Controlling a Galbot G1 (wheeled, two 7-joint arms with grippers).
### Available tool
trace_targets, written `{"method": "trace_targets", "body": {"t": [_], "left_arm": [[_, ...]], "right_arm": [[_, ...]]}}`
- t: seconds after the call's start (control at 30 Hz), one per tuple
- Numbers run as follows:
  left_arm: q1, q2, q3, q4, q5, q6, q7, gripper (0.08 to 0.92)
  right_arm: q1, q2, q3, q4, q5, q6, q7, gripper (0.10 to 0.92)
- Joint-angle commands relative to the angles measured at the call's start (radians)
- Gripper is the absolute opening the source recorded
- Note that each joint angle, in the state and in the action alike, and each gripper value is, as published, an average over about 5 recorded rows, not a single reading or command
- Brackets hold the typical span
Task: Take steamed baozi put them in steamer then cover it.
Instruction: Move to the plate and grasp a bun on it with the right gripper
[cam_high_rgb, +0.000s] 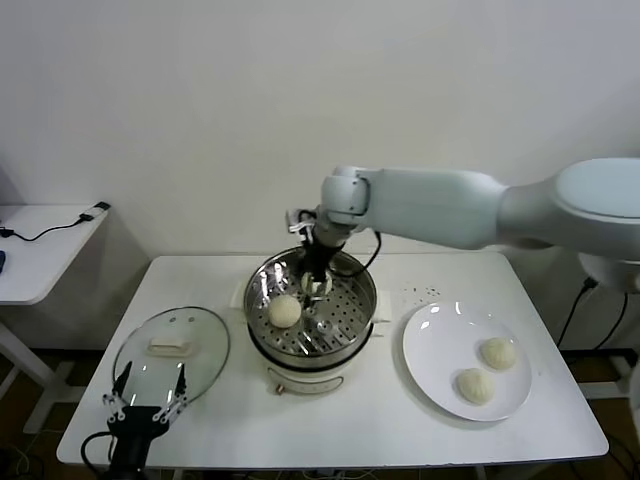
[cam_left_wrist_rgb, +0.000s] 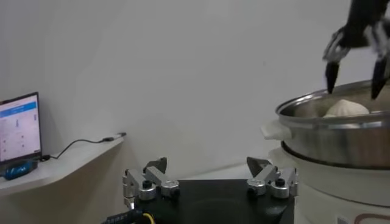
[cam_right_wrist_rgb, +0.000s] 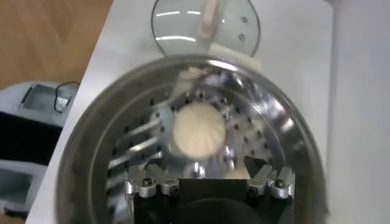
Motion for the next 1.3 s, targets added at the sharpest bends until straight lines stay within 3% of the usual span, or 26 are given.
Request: {"method": "trace_targets", "body": {"t": [0.03, 0.27, 0.5, 0.77, 1.3], "left_arm": [[-0.004, -0.001, 0.002, 0.0, 0.002, 0.007, 0.001, 0.823], [-0.023, 0.001, -0.004, 0.007, 0.002, 0.023, 0.003, 0.823], [-0.018, -0.001, -0.006, 0.0, 0.011, 0.029, 0.003, 0.823], [-0.001, -0.009, -0.011, 0.0, 0.025, 0.029, 0.003, 0.823], [-0.005, -0.027, -0.006, 0.006, 0.053, 0.036, 0.002, 0.823]], "right_arm": [[0.158, -0.333, -0.048, 0.236, -0.075, 0.051, -0.065, 0.823], [0.103, -0.619, -0.066, 0.346, -0.288, 0.097, -0.102, 0.823], [-0.197, -0.76, 0.082, 0.345, -0.548, 0.125, -0.115, 0.823], [-0.5, -0.768, 0.248, 0.264, -0.689, 0.129, -0.105, 0.823], [-0.683, -0.674, 0.379, 0.13, -0.744, 0.134, -0.086, 0.823]]}}
